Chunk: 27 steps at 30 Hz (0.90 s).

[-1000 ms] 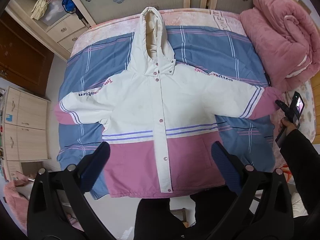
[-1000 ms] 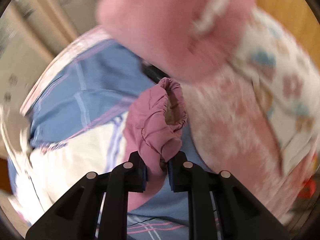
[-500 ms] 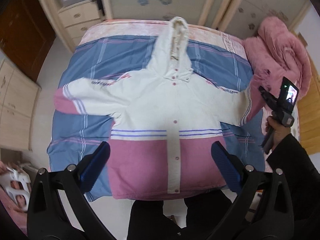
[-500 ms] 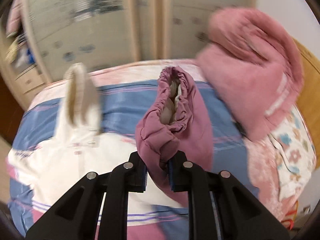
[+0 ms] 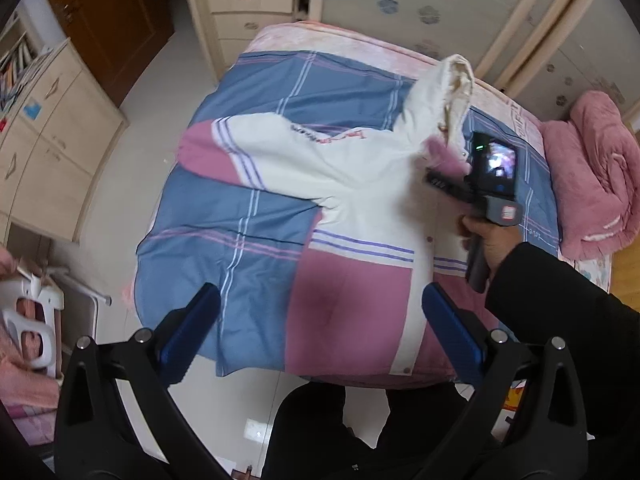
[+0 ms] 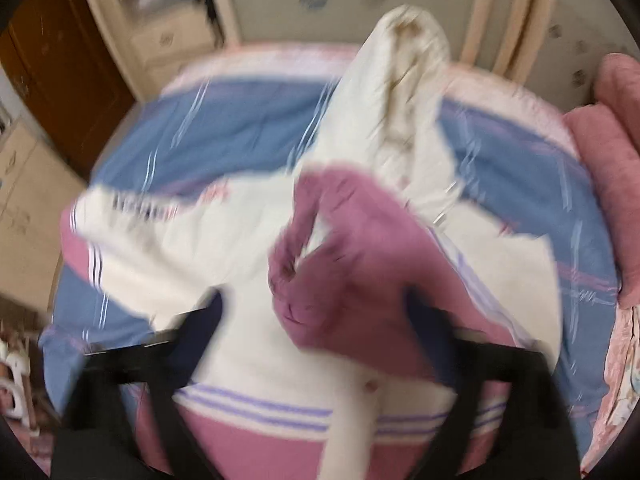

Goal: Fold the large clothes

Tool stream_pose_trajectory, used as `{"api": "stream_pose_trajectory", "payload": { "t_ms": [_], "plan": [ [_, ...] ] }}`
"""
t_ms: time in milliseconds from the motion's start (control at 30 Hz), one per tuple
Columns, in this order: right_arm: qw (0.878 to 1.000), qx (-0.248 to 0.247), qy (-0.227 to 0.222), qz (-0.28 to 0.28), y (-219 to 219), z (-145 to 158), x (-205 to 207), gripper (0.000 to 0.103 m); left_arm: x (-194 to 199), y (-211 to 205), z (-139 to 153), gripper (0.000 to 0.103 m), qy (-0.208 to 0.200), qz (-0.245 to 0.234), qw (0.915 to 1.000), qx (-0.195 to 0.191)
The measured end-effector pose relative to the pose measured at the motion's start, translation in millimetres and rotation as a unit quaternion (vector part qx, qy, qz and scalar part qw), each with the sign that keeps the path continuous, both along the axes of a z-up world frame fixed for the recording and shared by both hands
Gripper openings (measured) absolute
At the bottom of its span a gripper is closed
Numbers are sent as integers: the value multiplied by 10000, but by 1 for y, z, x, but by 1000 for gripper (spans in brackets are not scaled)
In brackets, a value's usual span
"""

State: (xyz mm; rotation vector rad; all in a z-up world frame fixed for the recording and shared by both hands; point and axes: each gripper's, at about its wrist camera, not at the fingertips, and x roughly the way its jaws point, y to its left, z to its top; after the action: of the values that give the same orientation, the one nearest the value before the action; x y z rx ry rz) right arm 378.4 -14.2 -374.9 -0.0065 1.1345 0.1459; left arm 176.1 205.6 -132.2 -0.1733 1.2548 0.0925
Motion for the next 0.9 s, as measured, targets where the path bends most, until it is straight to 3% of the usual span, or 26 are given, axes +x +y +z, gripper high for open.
{"api": "stream_pose_trajectory", "payload": {
  "t_ms": [67, 200, 333, 467, 600, 733, 900],
  "plan": [
    [9995, 213, 105, 189, 13, 3, -11, 95, 1, 6, 1, 101, -22, 23, 10000, -79],
    [9982, 475, 231, 273, 5, 38, -57, 95, 10, 0, 6, 101, -184, -142, 9993, -302],
    [9984, 327, 401, -205, -37, 97, -115, 95, 25, -21, 7, 101, -172, -366, 9988, -266],
    [9964, 63, 514, -664, -87, 161, -164, 95, 34, -55, 11, 101, -377, -839, 9945, -505],
    [9906, -311, 520, -1224, -137, 225, -209, 95, 27, -95, 13, 101, -420, -1323, 9896, -374],
    [9861, -193, 279, -1625, -169, 283, -245, 96, 9, -118, 23, 101, -548, -1547, 9862, -206],
    [9895, -183, -261, -1409, -178, 325, -275, 99, -25, -128, 42, 101, -649, -1280, 9896, 104]
  ]
}}
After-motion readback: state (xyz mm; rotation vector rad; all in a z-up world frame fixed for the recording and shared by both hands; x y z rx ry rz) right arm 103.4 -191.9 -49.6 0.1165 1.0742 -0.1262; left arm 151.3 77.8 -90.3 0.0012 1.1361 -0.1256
